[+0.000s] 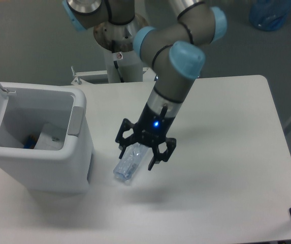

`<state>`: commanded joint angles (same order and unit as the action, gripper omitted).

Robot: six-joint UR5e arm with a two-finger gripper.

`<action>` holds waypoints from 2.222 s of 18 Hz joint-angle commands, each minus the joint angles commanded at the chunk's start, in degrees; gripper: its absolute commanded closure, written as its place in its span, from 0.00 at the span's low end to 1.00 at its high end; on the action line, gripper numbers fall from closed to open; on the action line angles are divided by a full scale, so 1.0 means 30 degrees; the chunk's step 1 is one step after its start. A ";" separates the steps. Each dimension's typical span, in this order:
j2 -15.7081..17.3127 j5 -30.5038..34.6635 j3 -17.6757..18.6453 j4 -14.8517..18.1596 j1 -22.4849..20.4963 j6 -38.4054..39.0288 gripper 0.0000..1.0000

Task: Place the trash in the trash can
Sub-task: 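Move the open gripper back over the clear plastic bottle, then lower the gripper onto the bottle's end and close on it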

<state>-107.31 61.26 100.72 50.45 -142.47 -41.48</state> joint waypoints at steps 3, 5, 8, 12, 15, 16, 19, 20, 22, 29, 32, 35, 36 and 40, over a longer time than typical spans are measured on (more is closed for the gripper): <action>-0.0031 0.0875 0.0528 0.0029 0.0233 -0.0702 0.14; -0.0176 0.1638 0.0529 0.0029 0.0585 -0.0997 0.13; -0.0732 0.2137 0.0529 0.0058 0.0732 -0.0940 0.12; -0.1319 0.3660 0.0442 0.0030 0.1552 -0.0939 0.08; -0.1700 0.3809 0.0353 -0.0029 0.1582 -0.0793 0.00; -0.1788 0.3809 0.0353 -0.0029 0.1611 -0.0822 0.00; -0.2168 0.3809 0.0208 -0.0059 0.1728 -0.0910 0.00; -0.2343 0.3838 0.0149 -0.0088 0.1729 -0.0939 0.00; -0.2579 0.3838 0.0090 -0.0059 0.1758 -0.0939 0.00; -0.3018 0.3984 0.0266 -0.0029 0.2254 -0.0881 0.00; -0.3691 0.6378 0.0032 -0.0088 0.3190 -0.0793 0.00; -0.3839 0.7588 0.0031 0.0029 0.3399 -0.0734 0.00; -0.3810 0.7588 0.0002 0.0029 0.3399 -0.0734 0.00; -0.3752 0.7559 0.0002 0.0059 0.3399 -0.0705 0.66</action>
<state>-118.57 83.94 100.72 50.62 -132.28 -43.59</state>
